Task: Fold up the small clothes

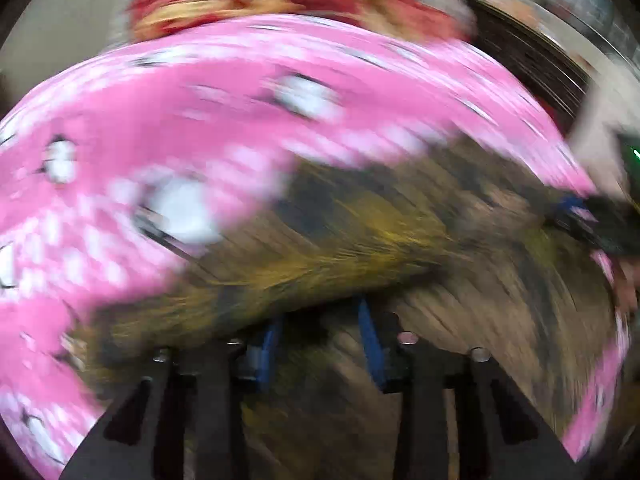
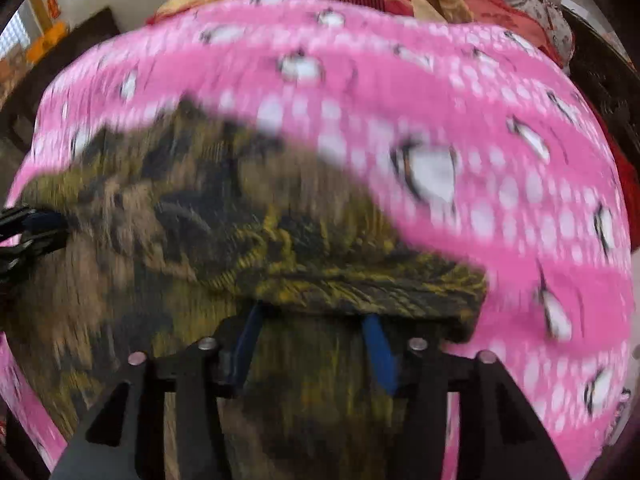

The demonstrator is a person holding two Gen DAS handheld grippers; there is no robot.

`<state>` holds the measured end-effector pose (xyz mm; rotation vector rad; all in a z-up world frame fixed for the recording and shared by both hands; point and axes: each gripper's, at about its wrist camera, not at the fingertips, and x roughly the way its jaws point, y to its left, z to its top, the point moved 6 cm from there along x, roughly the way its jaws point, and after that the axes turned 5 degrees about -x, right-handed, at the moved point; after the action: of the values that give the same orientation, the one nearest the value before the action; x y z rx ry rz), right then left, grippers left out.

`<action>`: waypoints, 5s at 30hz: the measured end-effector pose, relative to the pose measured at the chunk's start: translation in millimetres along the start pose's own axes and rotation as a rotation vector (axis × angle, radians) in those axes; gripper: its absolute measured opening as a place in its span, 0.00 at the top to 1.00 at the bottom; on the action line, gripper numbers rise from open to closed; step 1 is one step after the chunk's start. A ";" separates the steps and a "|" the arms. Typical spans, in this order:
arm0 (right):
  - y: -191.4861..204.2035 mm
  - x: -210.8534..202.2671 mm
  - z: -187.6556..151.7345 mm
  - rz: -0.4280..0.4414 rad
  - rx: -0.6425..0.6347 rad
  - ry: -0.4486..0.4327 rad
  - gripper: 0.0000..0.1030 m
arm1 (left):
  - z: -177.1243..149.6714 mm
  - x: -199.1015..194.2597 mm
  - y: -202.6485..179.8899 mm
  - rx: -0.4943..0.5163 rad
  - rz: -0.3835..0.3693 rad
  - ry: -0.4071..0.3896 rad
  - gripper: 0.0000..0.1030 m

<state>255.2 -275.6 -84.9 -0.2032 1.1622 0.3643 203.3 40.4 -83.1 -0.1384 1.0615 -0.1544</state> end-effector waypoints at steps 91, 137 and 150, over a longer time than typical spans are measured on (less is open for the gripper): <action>39.9 -49.6 -9.3 0.039 0.172 -0.339 0.07 | -95.2 -63.6 -30.0 -0.108 -0.110 -0.241 0.48; 108.2 0.3 -57.1 0.039 0.004 -0.245 0.00 | -188.5 -76.1 72.2 -0.805 -0.440 -0.220 0.91; 156.7 -43.9 21.7 0.147 -0.137 -0.203 0.12 | -160.6 -134.9 -36.8 0.042 0.107 -0.570 1.00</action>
<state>198.6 -131.1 -31.2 -0.1960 0.9545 0.5820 -4.1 24.2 -37.8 -0.0791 0.4951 -0.0344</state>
